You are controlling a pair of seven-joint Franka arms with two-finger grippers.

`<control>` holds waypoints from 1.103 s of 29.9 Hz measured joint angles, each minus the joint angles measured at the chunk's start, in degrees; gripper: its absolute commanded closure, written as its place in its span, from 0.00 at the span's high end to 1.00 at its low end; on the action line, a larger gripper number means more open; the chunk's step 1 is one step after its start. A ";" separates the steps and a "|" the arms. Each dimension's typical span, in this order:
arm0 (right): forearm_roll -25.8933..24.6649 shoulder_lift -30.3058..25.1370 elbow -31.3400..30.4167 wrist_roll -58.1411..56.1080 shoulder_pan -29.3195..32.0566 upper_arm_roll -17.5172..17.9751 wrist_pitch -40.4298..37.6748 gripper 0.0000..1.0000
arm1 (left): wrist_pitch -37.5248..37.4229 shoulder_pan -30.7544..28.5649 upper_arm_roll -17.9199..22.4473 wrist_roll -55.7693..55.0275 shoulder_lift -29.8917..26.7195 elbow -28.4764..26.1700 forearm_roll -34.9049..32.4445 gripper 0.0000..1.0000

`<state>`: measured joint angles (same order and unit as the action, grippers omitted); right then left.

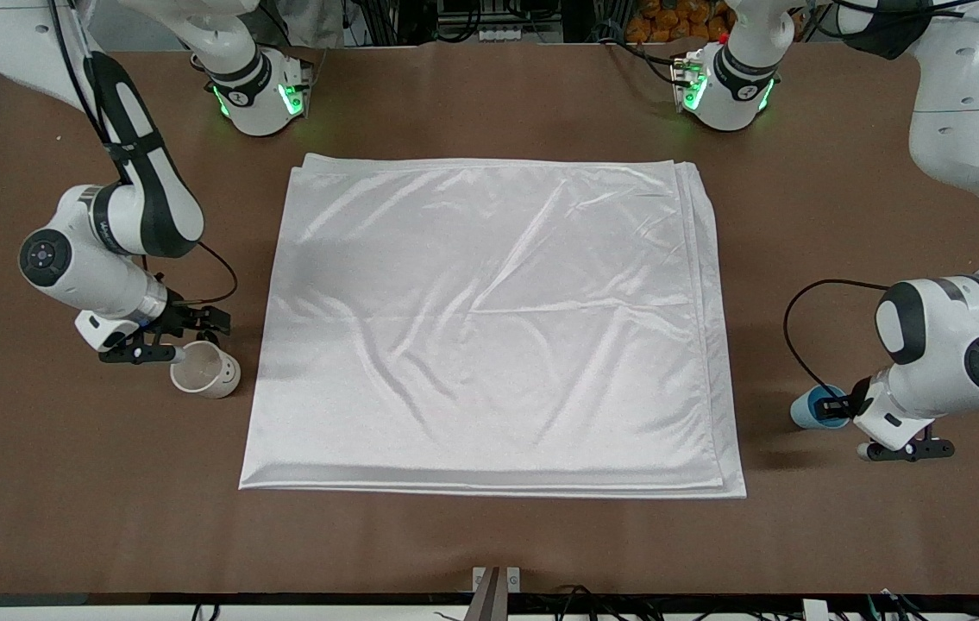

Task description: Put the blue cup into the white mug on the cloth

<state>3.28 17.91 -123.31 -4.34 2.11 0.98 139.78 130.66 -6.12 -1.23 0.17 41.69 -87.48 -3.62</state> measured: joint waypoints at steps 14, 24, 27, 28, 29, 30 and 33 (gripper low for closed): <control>-0.09 1.83 -0.01 -0.57 0.01 -0.07 2.90 0.23 | 0.04 -0.97 0.05 0.10 0.01 0.25 0.00 0.00; -0.13 1.61 0.60 -0.71 -0.11 0.02 2.90 0.00 | 0.20 -1.02 -0.09 0.10 -0.56 1.72 0.00 0.00; -0.14 1.16 1.21 -0.74 -0.77 0.12 2.53 0.00 | 0.19 -1.01 -0.21 0.10 -1.15 1.89 0.00 0.00; -0.14 0.95 1.52 -0.74 -1.17 0.16 2.11 0.00 | 0.19 -1.00 -0.26 0.09 -1.34 1.90 0.00 0.00; -0.14 0.69 1.96 -0.73 -1.64 0.18 1.39 0.00 | 0.14 -0.98 -0.31 0.06 -1.54 1.90 0.00 0.00; -0.14 0.45 2.46 -0.70 -2.09 0.20 0.51 0.00 | 0.04 -0.96 -0.37 0.02 -1.71 1.90 0.05 0.00; -0.14 -0.18 4.45 -0.28 -3.38 0.26 -2.66 0.00 | -0.61 -0.82 -0.55 -0.07 -2.24 1.90 0.53 0.00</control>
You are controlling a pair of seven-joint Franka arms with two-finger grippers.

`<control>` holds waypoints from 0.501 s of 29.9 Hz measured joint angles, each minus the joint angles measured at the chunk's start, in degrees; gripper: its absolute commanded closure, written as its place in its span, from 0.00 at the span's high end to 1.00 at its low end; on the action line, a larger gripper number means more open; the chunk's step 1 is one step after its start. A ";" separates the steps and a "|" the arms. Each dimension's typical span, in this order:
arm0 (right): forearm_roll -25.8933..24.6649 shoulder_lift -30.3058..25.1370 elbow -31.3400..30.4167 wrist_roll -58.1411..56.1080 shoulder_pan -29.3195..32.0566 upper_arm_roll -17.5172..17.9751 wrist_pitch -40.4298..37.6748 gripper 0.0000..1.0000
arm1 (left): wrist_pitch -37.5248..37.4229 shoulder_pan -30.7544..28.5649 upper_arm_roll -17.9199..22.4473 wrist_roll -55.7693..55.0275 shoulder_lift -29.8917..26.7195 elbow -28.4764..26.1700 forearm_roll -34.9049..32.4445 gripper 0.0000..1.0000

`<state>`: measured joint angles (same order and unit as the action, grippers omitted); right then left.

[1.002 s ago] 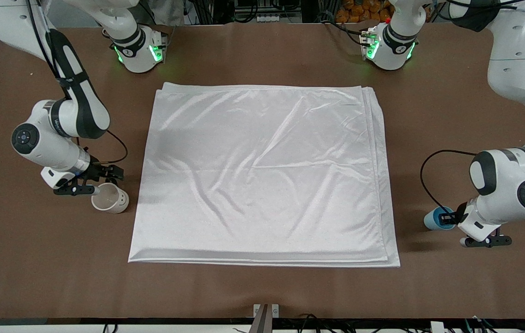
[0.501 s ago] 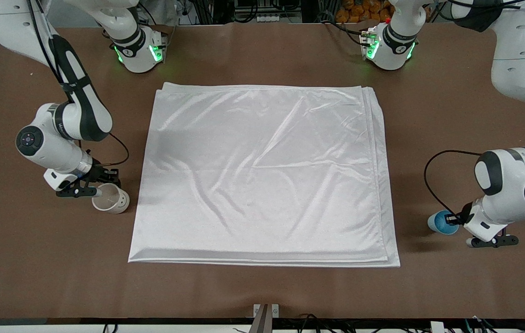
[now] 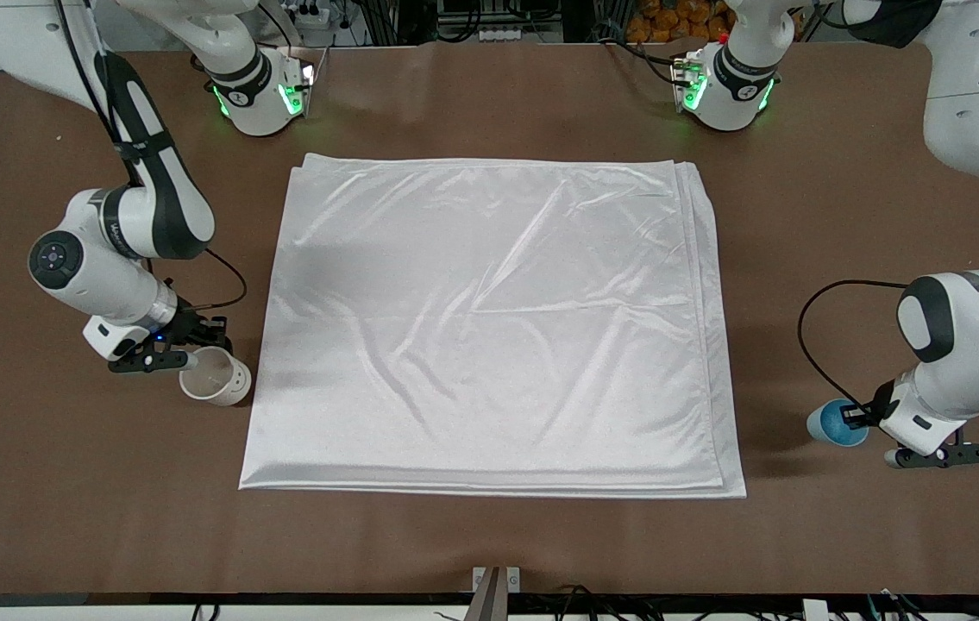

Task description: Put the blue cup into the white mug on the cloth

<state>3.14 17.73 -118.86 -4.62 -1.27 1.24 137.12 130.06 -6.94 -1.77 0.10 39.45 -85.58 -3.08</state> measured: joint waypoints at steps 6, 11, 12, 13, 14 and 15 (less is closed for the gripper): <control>0.00 -1.04 5.57 4.67 -3.80 0.10 -7.00 0.00 | -1.95 0.22 -0.20 -0.83 -1.38 0.03 0.88 0.00; 0.00 -1.05 8.42 9.76 -9.04 0.26 -8.57 0.00 | -3.15 0.69 -0.34 -3.82 -2.33 0.04 0.89 0.00; 0.00 -1.01 8.76 10.86 -10.13 0.30 -8.57 0.00 | -3.21 0.95 -0.35 -4.41 -2.44 0.06 0.89 0.00; 0.00 -0.94 9.17 12.27 -11.53 0.34 -8.57 0.00 | -3.30 1.36 -0.40 -5.19 -2.57 0.12 0.90 0.00; 0.00 -0.85 9.51 13.38 -12.64 0.37 -8.57 0.00 | -3.44 1.78 -0.42 -5.96 -2.65 0.21 0.90 0.00; 0.00 -0.69 9.94 14.66 -13.89 0.40 -8.58 0.00 | -3.67 2.34 -0.44 -7.11 -2.74 0.31 0.90 0.00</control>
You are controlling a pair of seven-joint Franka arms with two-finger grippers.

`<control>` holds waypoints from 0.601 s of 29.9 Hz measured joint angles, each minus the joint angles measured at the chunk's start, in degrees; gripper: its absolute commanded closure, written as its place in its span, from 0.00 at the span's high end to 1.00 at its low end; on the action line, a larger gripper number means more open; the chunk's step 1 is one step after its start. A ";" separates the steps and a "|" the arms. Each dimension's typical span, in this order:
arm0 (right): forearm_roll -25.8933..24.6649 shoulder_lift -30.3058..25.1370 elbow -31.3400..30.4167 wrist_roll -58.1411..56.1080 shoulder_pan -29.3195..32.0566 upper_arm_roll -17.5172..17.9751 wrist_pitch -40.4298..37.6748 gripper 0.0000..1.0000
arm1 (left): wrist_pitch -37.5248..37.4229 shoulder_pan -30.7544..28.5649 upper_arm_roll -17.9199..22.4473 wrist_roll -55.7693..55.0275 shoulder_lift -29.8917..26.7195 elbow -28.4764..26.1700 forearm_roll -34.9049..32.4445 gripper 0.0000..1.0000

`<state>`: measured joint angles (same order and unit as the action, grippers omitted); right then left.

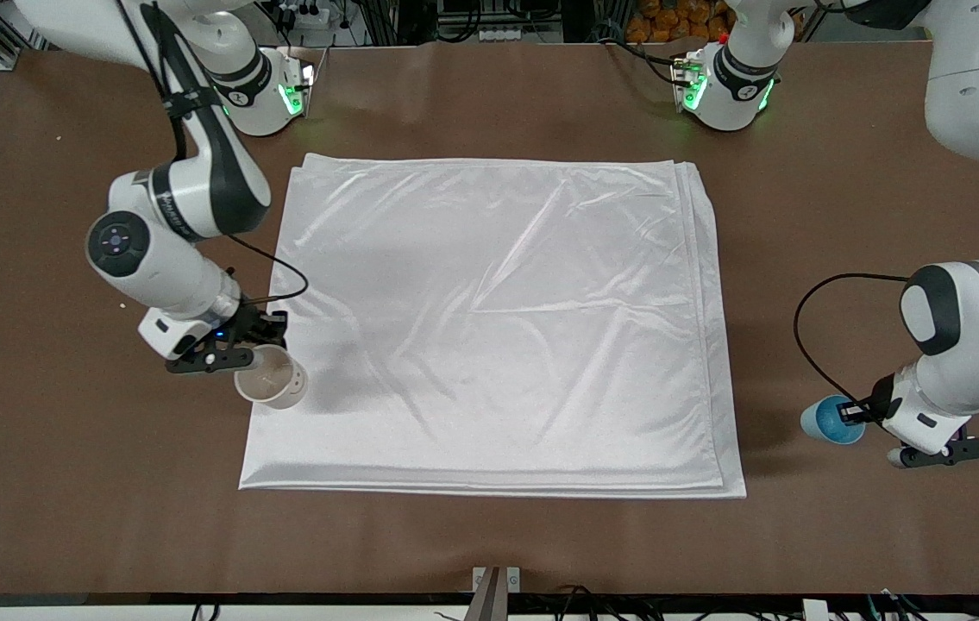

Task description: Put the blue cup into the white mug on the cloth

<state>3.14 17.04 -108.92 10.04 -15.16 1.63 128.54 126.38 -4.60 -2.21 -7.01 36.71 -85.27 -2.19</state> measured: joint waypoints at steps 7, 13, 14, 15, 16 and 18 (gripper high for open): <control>0.00 2.79 4.04 10.78 -7.72 0.02 0.03 0.00 | -1.35 4.29 -0.11 -9.50 -0.76 0.26 0.00 0.00; -0.01 7.14 9.96 20.49 -13.59 0.00 0.06 0.00 | -4.06 7.86 -0.17 -16.50 -1.50 0.44 0.00 0.00; -0.03 7.89 10.90 21.87 -14.58 -0.01 0.06 0.00 | -4.32 8.52 -0.20 -17.77 -1.63 0.45 0.00 0.00; -0.06 8.51 11.66 23.03 -15.42 -0.01 0.06 0.00 | -4.49 9.09 -0.20 -18.86 -1.74 0.45 0.00 0.00; -0.15 9.28 12.57 24.52 -16.50 -0.03 0.06 0.00 | -4.73 9.82 -0.22 -20.25 -1.90 0.45 0.00 0.00; -0.46 10.59 14.03 26.85 -18.33 -0.04 0.06 0.00 | -5.32 11.12 -0.23 -22.62 -2.17 0.46 0.00 0.00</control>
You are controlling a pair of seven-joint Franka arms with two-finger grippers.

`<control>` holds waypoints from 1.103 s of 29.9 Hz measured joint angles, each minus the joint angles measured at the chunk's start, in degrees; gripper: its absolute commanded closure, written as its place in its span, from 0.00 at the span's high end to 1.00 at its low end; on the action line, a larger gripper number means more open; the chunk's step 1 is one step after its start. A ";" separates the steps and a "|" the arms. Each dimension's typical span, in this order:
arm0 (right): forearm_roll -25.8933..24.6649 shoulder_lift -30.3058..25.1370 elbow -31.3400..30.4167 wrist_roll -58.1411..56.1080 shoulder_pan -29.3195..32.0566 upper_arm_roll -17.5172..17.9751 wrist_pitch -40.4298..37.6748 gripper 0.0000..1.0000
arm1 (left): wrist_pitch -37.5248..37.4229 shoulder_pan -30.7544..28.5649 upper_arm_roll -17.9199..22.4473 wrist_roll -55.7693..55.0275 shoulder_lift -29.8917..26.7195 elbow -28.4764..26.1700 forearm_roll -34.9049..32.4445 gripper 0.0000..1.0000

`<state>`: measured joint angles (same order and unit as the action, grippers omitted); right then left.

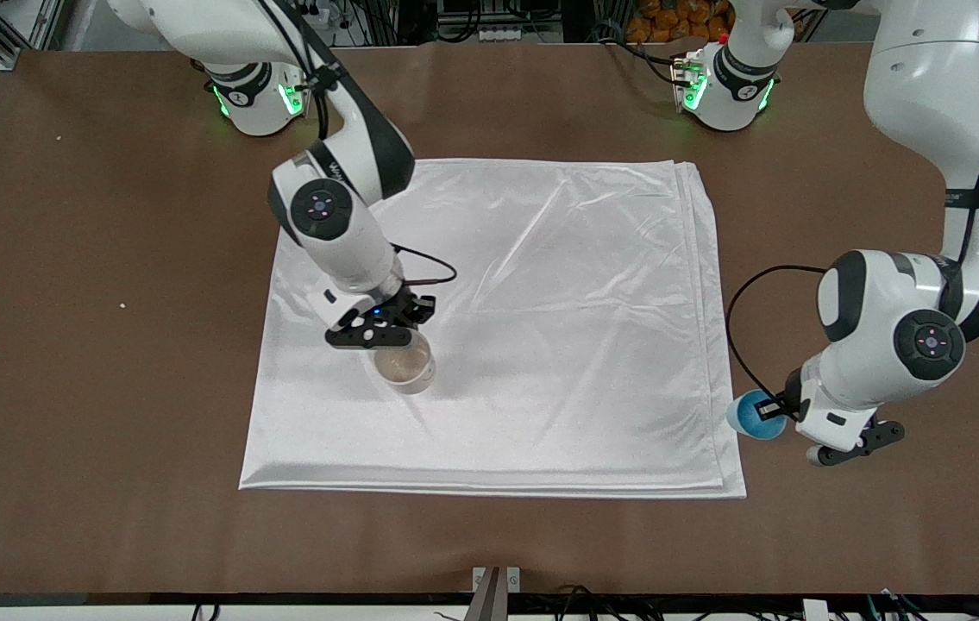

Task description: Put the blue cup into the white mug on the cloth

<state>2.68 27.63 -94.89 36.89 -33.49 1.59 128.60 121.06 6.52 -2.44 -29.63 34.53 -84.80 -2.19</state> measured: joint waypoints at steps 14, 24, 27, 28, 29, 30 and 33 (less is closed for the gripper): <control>-5.27 9.97 10.59 13.79 -10.44 -0.11 0.06 0.00 | -4.40 8.70 -0.09 -12.59 -3.18 0.16 0.00 0.00; -7.12 16.30 14.79 16.55 -14.61 -0.27 0.61 0.00 | -4.43 11.21 -0.18 -16.97 -3.77 0.15 0.00 0.00; -7.15 17.45 15.66 16.78 -15.18 -0.28 0.72 0.07 | -4.43 11.49 -0.34 -17.88 -3.77 0.16 0.00 0.00; -7.17 17.82 15.99 16.92 -15.32 -0.29 0.73 0.31 | -4.44 11.61 -0.39 -18.31 -3.77 0.16 0.00 0.00; -7.18 18.16 16.29 17.01 -15.41 -0.30 0.74 0.55 | -4.44 11.73 -0.44 -18.78 -3.77 0.15 0.00 0.00; -7.22 18.45 16.56 17.07 -15.47 -0.32 0.76 0.73 | -4.44 11.88 -0.47 -19.14 -3.77 0.16 0.00 0.00; -7.55 18.90 17.39 17.62 -15.54 -0.35 0.72 1.00 | -4.44 12.53 -0.54 -20.12 -3.77 0.16 0.00 0.00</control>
<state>-4.86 46.53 -77.50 54.51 -49.04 1.24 129.32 116.63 19.06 -2.98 -49.75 30.76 -84.65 -2.18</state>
